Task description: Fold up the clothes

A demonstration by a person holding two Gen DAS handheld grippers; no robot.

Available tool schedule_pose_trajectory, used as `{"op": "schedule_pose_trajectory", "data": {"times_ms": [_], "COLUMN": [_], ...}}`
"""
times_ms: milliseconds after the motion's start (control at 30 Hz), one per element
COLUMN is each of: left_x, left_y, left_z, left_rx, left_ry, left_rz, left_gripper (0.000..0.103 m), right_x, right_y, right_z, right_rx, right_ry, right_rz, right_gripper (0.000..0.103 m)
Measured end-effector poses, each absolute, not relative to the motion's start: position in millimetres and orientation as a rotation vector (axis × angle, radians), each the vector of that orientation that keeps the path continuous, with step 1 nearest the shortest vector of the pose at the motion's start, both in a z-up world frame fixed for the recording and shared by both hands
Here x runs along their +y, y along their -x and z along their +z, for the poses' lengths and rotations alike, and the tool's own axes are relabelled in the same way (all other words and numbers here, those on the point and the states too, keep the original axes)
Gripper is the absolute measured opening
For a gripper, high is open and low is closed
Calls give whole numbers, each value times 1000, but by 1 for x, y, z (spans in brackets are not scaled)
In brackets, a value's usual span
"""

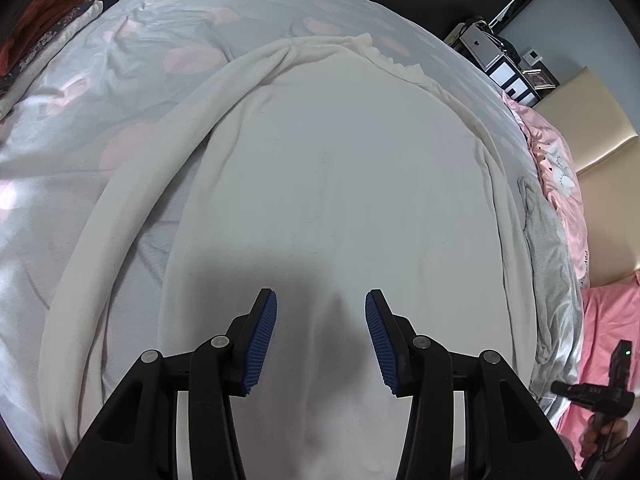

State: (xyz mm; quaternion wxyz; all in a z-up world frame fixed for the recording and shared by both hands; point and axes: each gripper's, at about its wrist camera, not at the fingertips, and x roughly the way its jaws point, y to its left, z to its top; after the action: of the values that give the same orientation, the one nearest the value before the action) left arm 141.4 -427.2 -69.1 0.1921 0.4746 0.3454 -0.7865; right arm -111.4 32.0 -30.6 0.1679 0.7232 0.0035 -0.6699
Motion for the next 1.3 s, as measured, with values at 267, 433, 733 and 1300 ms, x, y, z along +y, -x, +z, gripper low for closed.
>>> {"op": "schedule_pose_trajectory", "data": {"times_ms": [267,433,733,1300], "left_x": [-434,-432,-432,-446], "left_y": [-145,-144,-140,-89], "left_z": [-71,-70,-79,-92], "left_rx": [1029,1018,1003,813], "left_ry": [-1314,-1319,-1373,-1365], "left_rz": [-2191,-2198,-2174,-2170], "left_gripper": [48,48,48,48], "right_x": [17,9,32,49], "right_y": [110,113,164,299], "right_z": [-55,-39,85,166], "right_rx": [90,123,114,202], "right_ry": [-2140,-2090,-1884,-1669], "right_rz": [-1838,-1857,-2107,-2481], "right_gripper": [23,8,7,7]}}
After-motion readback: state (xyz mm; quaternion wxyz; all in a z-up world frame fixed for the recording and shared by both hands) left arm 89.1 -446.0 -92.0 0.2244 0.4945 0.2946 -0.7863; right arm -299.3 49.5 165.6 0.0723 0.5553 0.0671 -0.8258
